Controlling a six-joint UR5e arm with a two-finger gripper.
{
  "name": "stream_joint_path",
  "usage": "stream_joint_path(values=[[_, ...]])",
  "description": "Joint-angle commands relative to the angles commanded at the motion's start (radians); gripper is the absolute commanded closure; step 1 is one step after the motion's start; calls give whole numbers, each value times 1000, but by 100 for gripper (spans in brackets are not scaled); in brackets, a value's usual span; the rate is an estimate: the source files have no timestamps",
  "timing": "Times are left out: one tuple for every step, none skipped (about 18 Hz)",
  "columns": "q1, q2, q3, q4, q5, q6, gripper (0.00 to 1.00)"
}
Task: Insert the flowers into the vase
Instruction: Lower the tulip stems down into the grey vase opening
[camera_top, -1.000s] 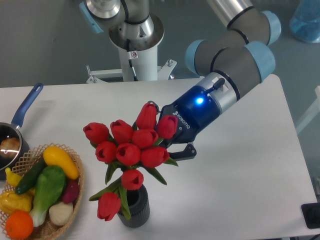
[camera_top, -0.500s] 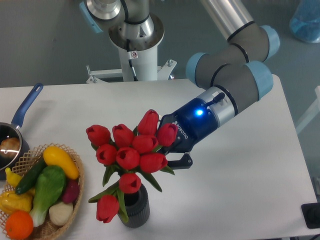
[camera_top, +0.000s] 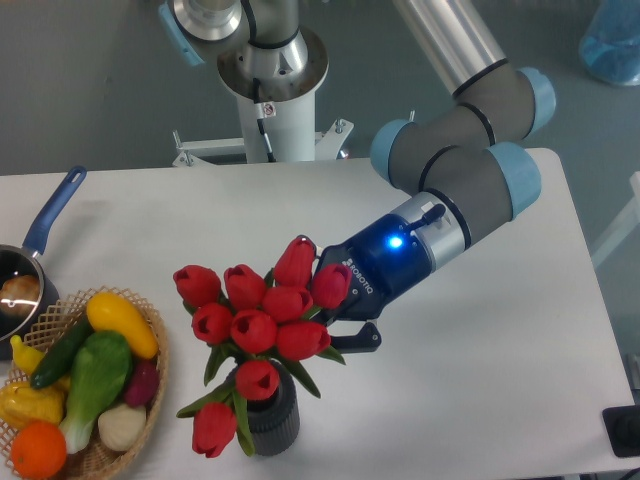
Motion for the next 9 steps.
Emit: stream_joint_path(values=[[0,-5,0,0,0,6,96],[-2,-5,0,0,2,6,96],[-3,-5,-6,0,2,6,96],[-5,-5,-9,0,2,6,96],[-8,-6,-9,0,2,8,96],[-11,-6,-12,0,3,8,95],[-14,-8,-21,0,8,9,95],[-14,-8,-31,0,11,14,95],[-14,-8,-37,0,12,20,95]])
